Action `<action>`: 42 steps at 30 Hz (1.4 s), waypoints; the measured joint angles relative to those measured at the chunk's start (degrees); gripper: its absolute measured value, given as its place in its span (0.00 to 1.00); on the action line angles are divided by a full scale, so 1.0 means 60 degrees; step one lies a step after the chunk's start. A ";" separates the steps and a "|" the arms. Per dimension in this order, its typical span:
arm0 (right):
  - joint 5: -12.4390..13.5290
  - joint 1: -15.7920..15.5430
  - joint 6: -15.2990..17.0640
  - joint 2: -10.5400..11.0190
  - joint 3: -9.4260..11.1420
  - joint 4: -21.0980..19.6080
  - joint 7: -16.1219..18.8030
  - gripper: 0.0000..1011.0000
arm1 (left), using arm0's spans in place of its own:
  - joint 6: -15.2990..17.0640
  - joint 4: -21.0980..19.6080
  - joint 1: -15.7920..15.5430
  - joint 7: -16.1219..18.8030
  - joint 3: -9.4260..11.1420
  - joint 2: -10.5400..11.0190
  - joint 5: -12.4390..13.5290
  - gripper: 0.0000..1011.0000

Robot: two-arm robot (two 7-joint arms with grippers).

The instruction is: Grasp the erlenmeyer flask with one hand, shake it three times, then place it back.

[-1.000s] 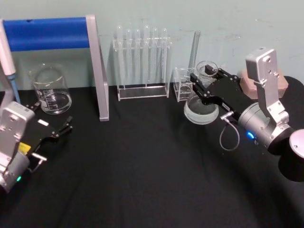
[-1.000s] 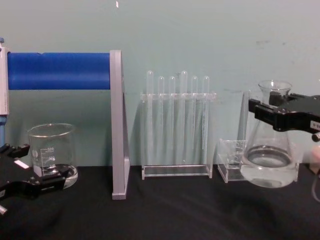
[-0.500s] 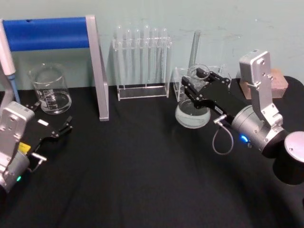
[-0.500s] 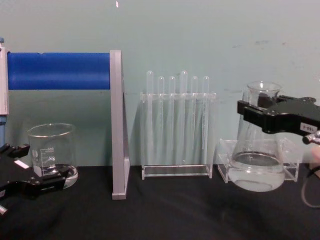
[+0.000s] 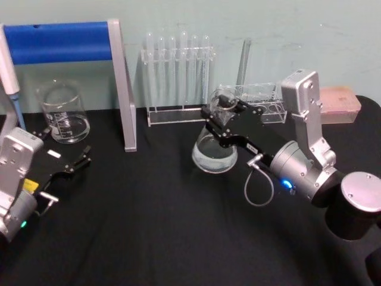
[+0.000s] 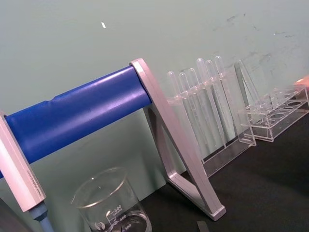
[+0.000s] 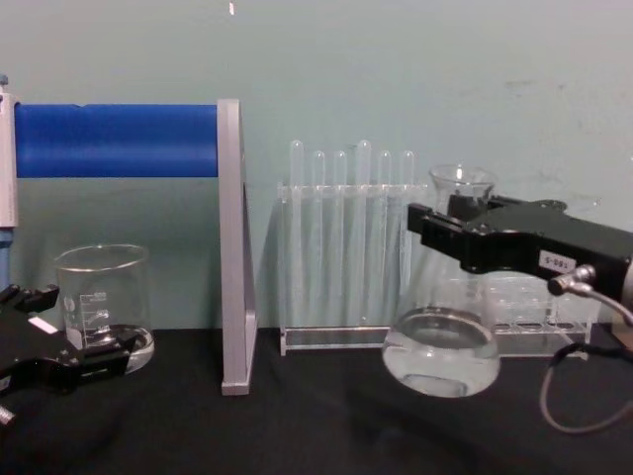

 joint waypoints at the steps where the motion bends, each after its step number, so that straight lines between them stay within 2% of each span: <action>1: 0.0018 -0.0004 0.0006 -0.0001 -0.0024 -0.0007 0.0011 0.45 | 0.0000 0.0000 0.0000 0.0000 0.0000 0.0000 0.0000 0.99; 19: 0.0243 0.0016 0.0066 0.0046 -0.0308 0.0165 0.0003 0.45 | 0.0000 0.0000 0.0000 0.0000 0.0000 0.0000 0.0000 0.99; 42: 0.0485 0.0068 -0.0108 0.0056 -0.0548 0.0985 0.0243 0.45 | 0.0000 0.0000 0.0000 0.0000 0.0000 0.0000 0.0000 0.99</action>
